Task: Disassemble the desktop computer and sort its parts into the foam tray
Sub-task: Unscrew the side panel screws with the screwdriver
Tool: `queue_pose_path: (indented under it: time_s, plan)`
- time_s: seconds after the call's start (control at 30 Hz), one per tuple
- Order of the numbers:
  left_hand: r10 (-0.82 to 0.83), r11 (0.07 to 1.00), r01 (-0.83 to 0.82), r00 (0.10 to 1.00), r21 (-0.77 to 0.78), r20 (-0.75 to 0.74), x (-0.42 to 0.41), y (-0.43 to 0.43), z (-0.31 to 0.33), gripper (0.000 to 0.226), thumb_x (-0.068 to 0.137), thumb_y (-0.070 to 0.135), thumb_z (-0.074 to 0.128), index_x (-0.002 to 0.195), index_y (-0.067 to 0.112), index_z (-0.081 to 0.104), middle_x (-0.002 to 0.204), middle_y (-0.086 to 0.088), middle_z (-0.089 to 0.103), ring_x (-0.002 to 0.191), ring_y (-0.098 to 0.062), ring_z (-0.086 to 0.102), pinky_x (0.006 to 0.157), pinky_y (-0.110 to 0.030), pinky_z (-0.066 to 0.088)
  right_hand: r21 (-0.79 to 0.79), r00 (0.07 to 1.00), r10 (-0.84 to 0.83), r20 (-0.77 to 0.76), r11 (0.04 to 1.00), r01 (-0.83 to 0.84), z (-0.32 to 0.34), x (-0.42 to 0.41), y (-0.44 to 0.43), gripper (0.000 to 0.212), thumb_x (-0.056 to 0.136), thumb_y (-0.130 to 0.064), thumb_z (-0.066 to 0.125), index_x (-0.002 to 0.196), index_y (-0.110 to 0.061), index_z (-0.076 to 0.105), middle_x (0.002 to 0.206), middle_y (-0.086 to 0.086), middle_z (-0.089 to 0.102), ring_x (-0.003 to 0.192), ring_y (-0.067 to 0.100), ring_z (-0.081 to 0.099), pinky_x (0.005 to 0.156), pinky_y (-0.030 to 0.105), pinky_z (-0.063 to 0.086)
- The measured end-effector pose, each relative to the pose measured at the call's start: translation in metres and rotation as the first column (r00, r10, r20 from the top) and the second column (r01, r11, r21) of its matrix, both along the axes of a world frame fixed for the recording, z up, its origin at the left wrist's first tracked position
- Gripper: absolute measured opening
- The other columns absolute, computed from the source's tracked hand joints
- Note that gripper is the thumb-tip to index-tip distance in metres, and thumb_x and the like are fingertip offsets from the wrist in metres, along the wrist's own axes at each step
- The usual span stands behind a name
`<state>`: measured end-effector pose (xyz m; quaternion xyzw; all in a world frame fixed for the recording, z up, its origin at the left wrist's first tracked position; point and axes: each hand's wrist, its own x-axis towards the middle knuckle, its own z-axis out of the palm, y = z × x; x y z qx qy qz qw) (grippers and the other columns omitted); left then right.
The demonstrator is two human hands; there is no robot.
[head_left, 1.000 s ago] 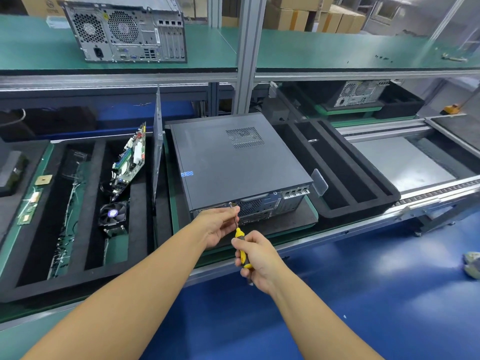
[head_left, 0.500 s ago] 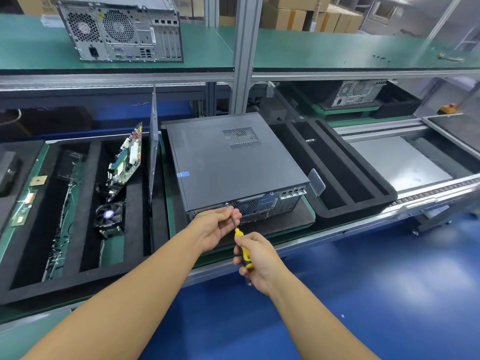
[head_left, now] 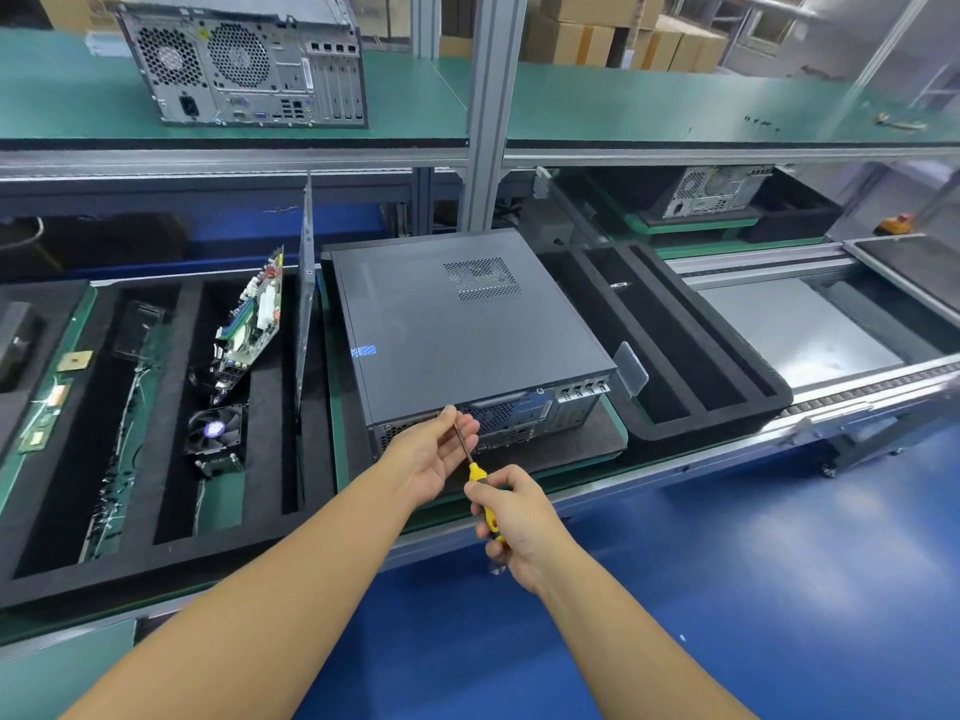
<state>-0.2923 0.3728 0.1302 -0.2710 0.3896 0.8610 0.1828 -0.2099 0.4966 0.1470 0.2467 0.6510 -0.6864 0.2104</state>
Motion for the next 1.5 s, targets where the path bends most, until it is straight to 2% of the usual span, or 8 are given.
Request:
queue_pose_path:
  time_s: [0.17,0.33,0.5,0.6,0.77,0.87,1.03,1.5]
  plan:
    - [0.035,0.987,-0.040,0.999,0.158,0.033,0.005,-0.002,-0.002,0.021,0.101,0.006,0.043,0.094,0.000,0.062,0.080,-0.014,0.072,0.071,-0.022,0.073,0.063,-0.032,0.062,0.018,0.991,0.134,-0.002,0.991,-0.134,0.003,0.005,0.014,0.009,0.087,-0.022,0.057,0.085,-0.018,0.049,0.065,-0.001,0.051,0.046,0.011,0.034,0.040,0.023,0.022]
    - [0.102,0.939,-0.126,0.991,0.320,0.091,0.009,-0.008,-0.004,0.023,0.079,-0.001,0.032,0.074,0.007,0.053,0.079,-0.013,0.062,0.063,-0.023,0.062,0.059,-0.034,0.058,-0.394,0.988,0.094,-0.126,0.909,-0.137,0.012,0.001,0.029,0.015,0.091,-0.017,0.051,0.081,-0.019,0.040,0.066,-0.001,0.040,0.044,0.011,0.024,0.037,0.023,0.018]
    - [-0.082,0.898,0.089,0.996,0.431,-0.034,0.012,-0.010,-0.004,0.037,0.091,0.011,0.044,0.118,-0.005,0.063,0.122,-0.020,0.066,0.110,-0.034,0.067,0.088,-0.044,0.058,-0.555,0.980,-0.132,-0.149,0.832,0.028,0.018,-0.011,0.033,0.011,0.092,-0.019,0.049,0.082,-0.017,0.046,0.064,-0.001,0.038,0.040,0.009,0.027,0.035,0.021,0.019]
    - [-0.156,0.917,0.169,0.986,0.362,-0.066,0.009,-0.002,-0.002,0.040,0.088,-0.005,0.050,0.128,-0.004,0.056,0.126,-0.020,0.065,0.114,-0.032,0.065,0.089,-0.039,0.058,-0.548,0.970,-0.184,-0.157,0.833,0.069,0.020,-0.014,0.037,0.010,0.091,-0.019,0.050,0.082,-0.017,0.045,0.064,-0.002,0.038,0.041,0.009,0.027,0.035,0.021,0.019]
    - [-0.251,0.910,0.242,0.968,0.336,-0.018,0.000,0.029,0.004,0.046,0.089,-0.020,0.026,0.124,-0.011,0.055,0.121,-0.027,0.065,0.107,-0.034,0.068,0.082,-0.037,0.060,-0.533,0.950,-0.263,-0.166,0.835,0.138,0.024,-0.020,0.058,0.010,0.093,-0.019,0.049,0.084,-0.017,0.043,0.064,-0.001,0.039,0.042,0.010,0.027,0.037,0.022,0.017]
    - [-0.260,0.921,0.238,0.965,0.310,0.032,-0.009,0.054,0.010,0.047,0.085,-0.018,0.023,0.113,-0.008,0.059,0.095,-0.022,0.071,0.077,-0.027,0.072,0.062,-0.032,0.061,-0.509,0.949,-0.264,-0.174,0.849,0.143,0.025,-0.026,0.074,0.012,0.092,-0.019,0.050,0.081,-0.017,0.044,0.064,0.000,0.040,0.042,0.011,0.027,0.038,0.023,0.018]
    - [-0.379,0.914,0.362,0.923,0.184,0.065,-0.029,0.116,0.026,0.017,0.082,0.001,0.035,0.082,0.011,0.048,0.061,-0.002,0.042,0.043,-0.012,0.028,0.040,-0.021,0.028,-0.486,0.938,-0.289,-0.193,0.858,0.164,0.024,-0.057,0.122,0.014,0.091,-0.018,0.049,0.078,-0.017,0.044,0.064,0.000,0.040,0.042,0.011,0.027,0.037,0.023,0.018]
    - [-0.215,0.973,0.226,0.961,-0.042,0.171,-0.144,0.327,0.009,0.019,0.090,0.003,0.040,0.074,0.006,0.050,0.070,-0.009,0.049,0.064,-0.020,0.050,0.068,-0.031,0.049,-0.278,0.947,-0.299,-0.113,0.925,0.259,0.011,-0.180,0.319,0.021,0.090,-0.032,0.052,0.091,-0.014,0.063,0.060,-0.002,0.043,0.045,0.012,0.031,0.039,0.023,0.022]
